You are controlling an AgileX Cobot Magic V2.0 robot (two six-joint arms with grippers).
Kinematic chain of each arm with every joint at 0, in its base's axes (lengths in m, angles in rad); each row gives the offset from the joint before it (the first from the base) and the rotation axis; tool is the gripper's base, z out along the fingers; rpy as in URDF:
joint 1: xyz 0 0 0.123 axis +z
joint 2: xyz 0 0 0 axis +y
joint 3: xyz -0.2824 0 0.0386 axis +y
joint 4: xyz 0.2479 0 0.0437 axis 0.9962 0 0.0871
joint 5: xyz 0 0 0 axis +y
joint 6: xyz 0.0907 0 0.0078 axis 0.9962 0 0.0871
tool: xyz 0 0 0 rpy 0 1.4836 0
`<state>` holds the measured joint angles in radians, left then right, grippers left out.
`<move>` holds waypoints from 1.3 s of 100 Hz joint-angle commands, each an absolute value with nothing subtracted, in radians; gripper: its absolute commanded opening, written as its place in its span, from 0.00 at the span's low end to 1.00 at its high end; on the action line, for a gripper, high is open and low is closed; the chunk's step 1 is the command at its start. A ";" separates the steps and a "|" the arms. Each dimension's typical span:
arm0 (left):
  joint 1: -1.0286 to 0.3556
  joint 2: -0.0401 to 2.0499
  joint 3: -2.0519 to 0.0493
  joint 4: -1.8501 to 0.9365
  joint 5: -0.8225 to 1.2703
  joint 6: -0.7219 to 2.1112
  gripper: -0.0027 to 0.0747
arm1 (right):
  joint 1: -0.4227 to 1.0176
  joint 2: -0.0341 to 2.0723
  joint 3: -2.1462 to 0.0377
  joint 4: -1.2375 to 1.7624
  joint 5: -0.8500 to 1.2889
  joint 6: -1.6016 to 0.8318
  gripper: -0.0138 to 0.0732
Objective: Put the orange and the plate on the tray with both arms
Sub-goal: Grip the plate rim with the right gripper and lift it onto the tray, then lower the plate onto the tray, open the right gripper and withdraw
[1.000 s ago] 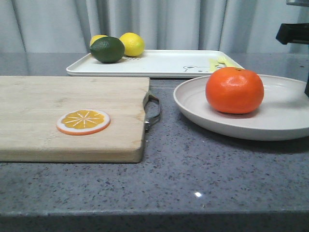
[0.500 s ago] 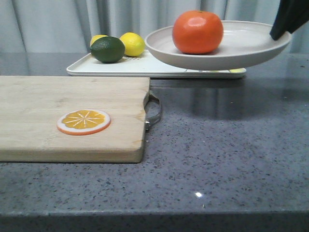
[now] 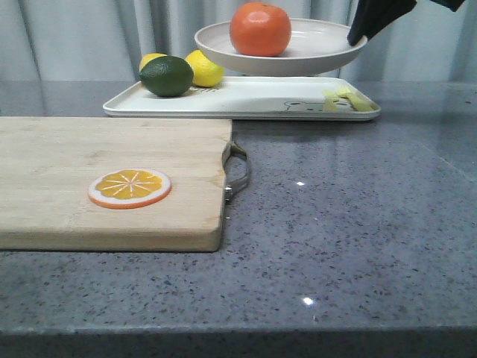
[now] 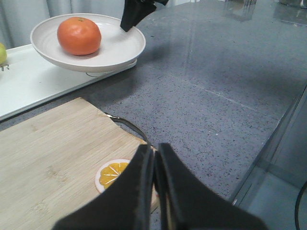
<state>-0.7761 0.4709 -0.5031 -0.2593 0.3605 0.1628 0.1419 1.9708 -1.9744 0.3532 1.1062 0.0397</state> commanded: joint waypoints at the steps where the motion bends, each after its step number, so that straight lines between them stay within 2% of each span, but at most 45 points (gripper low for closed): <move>1: -0.777 0.475 -0.528 -0.269 0.293 0.166 0.01 | 0.142 1.995 -2.124 0.405 1.107 0.029 0.09; 20: -0.777 0.475 -0.528 -0.271 0.293 0.166 0.01 | 0.142 2.152 -2.361 0.450 1.156 0.039 0.09; 41: -0.777 0.475 -0.528 -0.271 0.289 0.166 0.01 | 0.142 2.271 -2.517 0.453 1.155 0.054 0.09; 130: -0.777 0.475 -0.528 -0.271 0.236 0.166 0.01 | 0.142 2.359 -2.538 0.400 1.014 0.038 0.09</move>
